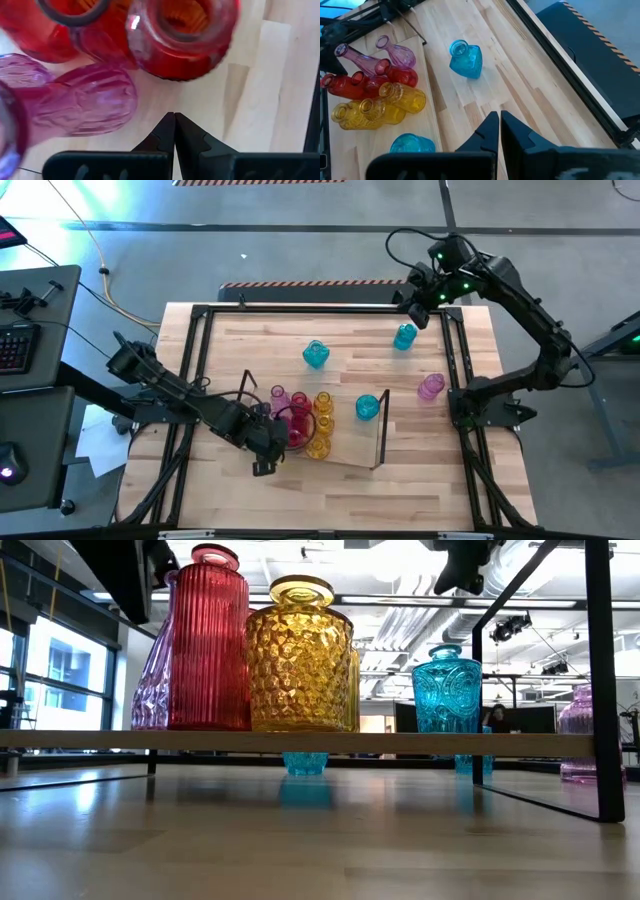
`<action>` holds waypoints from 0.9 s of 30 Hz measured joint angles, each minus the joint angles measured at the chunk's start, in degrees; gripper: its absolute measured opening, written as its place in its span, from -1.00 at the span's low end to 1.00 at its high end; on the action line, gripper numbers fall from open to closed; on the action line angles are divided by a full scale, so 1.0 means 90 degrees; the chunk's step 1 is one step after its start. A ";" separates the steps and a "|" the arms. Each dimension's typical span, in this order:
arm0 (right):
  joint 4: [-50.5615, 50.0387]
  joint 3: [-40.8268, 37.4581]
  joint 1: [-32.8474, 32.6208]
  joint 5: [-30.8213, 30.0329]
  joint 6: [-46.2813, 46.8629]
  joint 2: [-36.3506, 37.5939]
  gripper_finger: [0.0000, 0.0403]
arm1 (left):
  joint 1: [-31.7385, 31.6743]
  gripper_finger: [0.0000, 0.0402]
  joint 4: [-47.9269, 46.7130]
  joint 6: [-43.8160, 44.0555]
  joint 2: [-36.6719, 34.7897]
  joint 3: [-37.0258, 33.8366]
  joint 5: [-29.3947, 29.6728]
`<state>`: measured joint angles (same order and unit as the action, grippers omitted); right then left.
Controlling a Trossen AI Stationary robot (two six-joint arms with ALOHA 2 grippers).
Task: Sort vases onto shelf
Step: Adjust the violet vases on the shelf
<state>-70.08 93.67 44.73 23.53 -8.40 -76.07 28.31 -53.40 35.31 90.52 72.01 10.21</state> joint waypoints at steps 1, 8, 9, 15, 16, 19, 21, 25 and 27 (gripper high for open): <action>-0.0008 0.0000 0.0000 0.0000 0.0000 0.0000 -1.00 | -0.0027 -1.00 -0.0008 -0.0002 0.0000 0.0000 0.0004; -0.0022 0.0000 0.0000 0.0000 -0.0012 0.0000 -1.00 | -0.0169 -1.00 -0.0037 -0.0105 0.0002 0.0000 0.0263; -0.0022 0.0000 0.0000 0.0000 -0.0015 0.0000 -1.00 | -0.0200 -1.00 -0.0065 -0.0107 0.0002 0.0000 0.0266; -0.0036 0.0000 0.0000 0.0000 -0.0019 0.0000 -1.00 | -0.0315 -1.00 -0.0152 -0.0166 0.0002 0.0000 0.0270; -0.0046 0.0000 0.0000 0.0000 -0.0019 0.0000 -1.00 | -0.0318 -1.00 -0.0167 -0.0166 0.0002 0.0000 0.0270; -0.0046 0.0000 0.0000 0.0000 -0.0019 0.0000 -1.00 | -0.0318 -1.00 -0.0233 -0.0201 0.0002 0.0000 0.0270; -0.0046 0.0000 0.0000 0.0000 -0.0018 0.0000 -1.00 | -0.0318 -1.00 -0.0284 -0.0214 0.0002 0.0000 0.0268; -0.0046 0.0000 0.0000 0.0000 -0.0012 0.0000 -1.00 | -0.0318 -1.00 -0.0334 -0.0214 0.0002 0.0000 0.0268; -0.0046 0.0000 0.0000 0.0000 0.0051 0.0000 -1.00 | -0.0318 -1.00 -0.0336 -0.0214 0.0002 0.0000 0.0270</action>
<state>-70.50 93.67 44.73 23.53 -7.95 -76.07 25.45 -56.42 33.39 90.54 72.01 12.64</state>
